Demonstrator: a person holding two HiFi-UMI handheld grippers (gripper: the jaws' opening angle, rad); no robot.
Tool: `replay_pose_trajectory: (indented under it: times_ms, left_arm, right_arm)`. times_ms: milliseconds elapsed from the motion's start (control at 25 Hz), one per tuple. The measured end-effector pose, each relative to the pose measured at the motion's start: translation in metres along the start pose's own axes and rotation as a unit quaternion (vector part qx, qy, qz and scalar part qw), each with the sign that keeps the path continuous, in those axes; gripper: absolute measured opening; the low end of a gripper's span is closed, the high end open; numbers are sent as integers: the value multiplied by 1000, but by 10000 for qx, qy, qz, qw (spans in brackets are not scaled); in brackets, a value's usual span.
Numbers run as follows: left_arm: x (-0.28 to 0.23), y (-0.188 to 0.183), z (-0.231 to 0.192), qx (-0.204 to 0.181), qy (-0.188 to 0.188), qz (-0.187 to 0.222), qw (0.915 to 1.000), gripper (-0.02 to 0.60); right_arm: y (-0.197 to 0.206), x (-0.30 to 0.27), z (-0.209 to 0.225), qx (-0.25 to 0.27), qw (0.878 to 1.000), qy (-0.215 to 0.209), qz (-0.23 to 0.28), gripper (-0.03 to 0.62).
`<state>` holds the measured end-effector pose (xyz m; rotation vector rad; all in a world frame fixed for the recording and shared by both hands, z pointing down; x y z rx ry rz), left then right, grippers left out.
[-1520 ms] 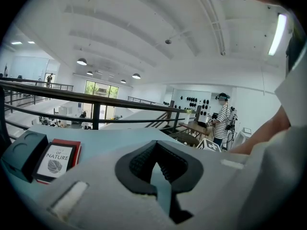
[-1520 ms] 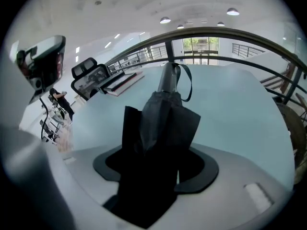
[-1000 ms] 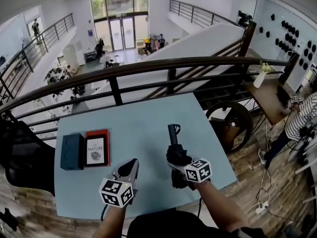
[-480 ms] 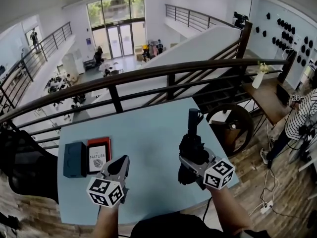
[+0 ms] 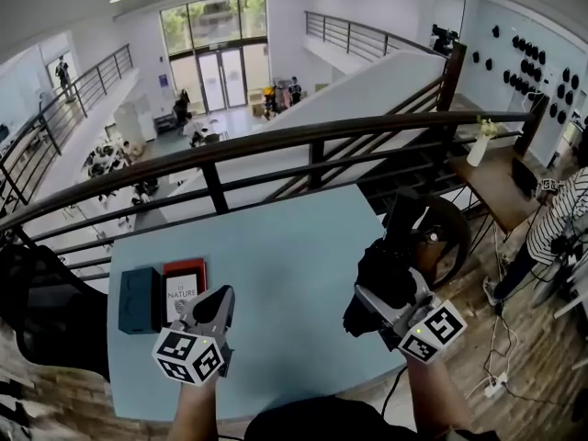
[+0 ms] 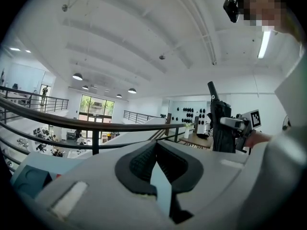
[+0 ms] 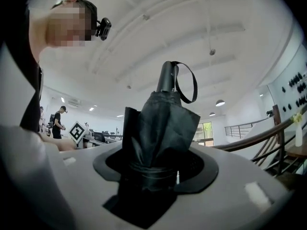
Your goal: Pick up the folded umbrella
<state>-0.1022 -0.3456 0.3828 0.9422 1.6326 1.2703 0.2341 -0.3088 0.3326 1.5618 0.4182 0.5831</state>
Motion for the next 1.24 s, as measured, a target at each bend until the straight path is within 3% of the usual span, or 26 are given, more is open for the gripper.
replay_pose_trajectory:
  times_ms: [200, 640, 1240]
  left_arm:
    - [-3, -4, -2, -53, -49, 56, 10000, 6]
    - [-5, 1, 9, -109, -40, -22, 9999, 6]
    - [0, 4, 16, -116, -109, -55, 9999, 6]
  right_arm:
    - [-9, 0, 2, 244, 9996, 71, 102, 262]
    - [32, 3, -5, -181, 9998, 47, -86, 258]
    - [12, 9, -1, -54, 10000, -65, 37, 256]
Point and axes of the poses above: the fingertips, and each gripper's own axes: x backward along the fingers, z to its right, y out of its underside, the point moved 7 cm from there along x, backward along the fingers, and after that the axes turned 15 degrees about -y, right-handed, at the moved point
